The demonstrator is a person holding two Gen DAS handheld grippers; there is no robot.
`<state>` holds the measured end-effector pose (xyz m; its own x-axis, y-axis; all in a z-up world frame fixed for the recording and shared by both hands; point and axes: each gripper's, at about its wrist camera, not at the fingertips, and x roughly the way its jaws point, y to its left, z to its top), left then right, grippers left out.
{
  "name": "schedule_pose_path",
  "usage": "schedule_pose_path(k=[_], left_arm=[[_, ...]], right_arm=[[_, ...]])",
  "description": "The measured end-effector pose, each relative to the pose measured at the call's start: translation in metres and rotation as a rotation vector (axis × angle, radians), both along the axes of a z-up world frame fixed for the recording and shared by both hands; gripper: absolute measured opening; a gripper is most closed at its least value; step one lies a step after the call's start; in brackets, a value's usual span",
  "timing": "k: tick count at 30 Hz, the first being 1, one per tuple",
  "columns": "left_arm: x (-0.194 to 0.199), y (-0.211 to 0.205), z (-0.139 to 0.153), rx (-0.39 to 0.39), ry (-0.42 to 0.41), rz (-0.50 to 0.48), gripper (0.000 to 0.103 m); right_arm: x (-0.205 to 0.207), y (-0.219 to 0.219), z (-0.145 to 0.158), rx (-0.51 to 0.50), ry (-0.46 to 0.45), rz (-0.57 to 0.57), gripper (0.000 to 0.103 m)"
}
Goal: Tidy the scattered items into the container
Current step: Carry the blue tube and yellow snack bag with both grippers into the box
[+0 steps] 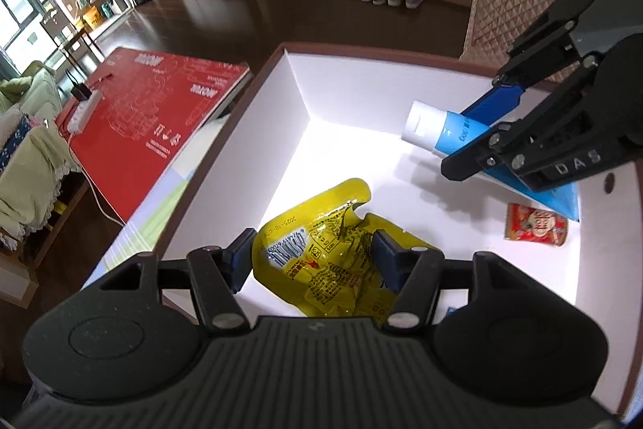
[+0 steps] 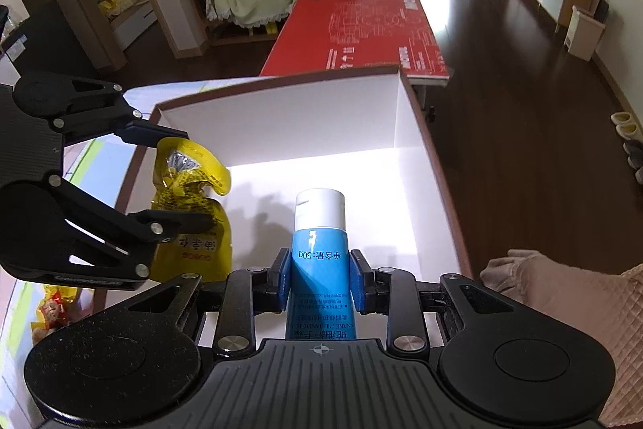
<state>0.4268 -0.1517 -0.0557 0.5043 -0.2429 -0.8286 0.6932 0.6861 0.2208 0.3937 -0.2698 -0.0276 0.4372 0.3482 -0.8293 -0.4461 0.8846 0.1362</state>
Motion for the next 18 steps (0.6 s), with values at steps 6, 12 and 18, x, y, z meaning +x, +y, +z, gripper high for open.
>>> schedule_pose_path(k=[6,12,18], left_arm=[[0.014,0.003,-0.019,0.018,0.031,0.013,0.058],[0.028,0.003,-0.036,0.038,0.06,0.021,0.058],[0.041,0.005,-0.05,0.056,0.085,0.035,0.058]], right_arm=[[0.013,0.006,-0.016,-0.007,0.03,-0.014,0.028],[0.027,0.012,-0.033,-0.015,0.059,-0.028,0.029],[0.033,0.015,-0.043,-0.022,0.08,-0.035,0.029]])
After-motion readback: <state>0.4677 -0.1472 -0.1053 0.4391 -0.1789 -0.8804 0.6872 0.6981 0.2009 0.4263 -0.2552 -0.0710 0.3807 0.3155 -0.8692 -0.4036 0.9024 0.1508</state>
